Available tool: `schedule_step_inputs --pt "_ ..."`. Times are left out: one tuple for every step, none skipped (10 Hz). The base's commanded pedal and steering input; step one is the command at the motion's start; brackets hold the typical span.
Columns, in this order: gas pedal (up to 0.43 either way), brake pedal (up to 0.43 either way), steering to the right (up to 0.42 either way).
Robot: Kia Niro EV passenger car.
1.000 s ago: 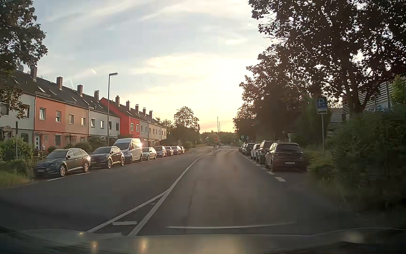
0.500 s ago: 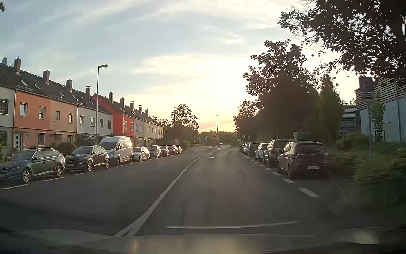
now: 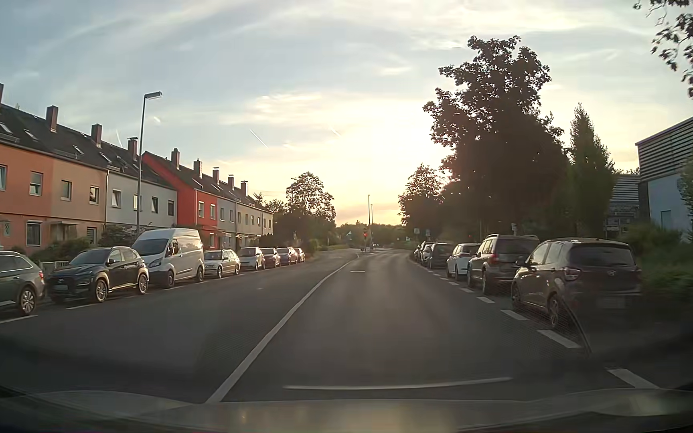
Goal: Follow the waypoints while adhering to traffic rules and regulations
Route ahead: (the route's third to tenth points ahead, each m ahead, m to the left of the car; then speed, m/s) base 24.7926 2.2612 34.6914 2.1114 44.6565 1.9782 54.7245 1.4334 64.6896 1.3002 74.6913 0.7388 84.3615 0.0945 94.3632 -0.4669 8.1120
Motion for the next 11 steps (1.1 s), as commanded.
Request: schedule_step_inputs --pt "0.248 0.0 0.008" --pt "0.248 0.0 0.009" --pt "0.22 0.0 0.009" --pt "0.197 0.0 0.009" --pt "0.169 0.0 0.01" --pt "0.169 0.0 0.01" --pt "0.13 0.0 0.01" --pt "0.118 0.0 0.011" --pt "0.118 0.0 0.012" --pt "0.118 0.0 0.012" --pt "0.118 0.0 0.011"
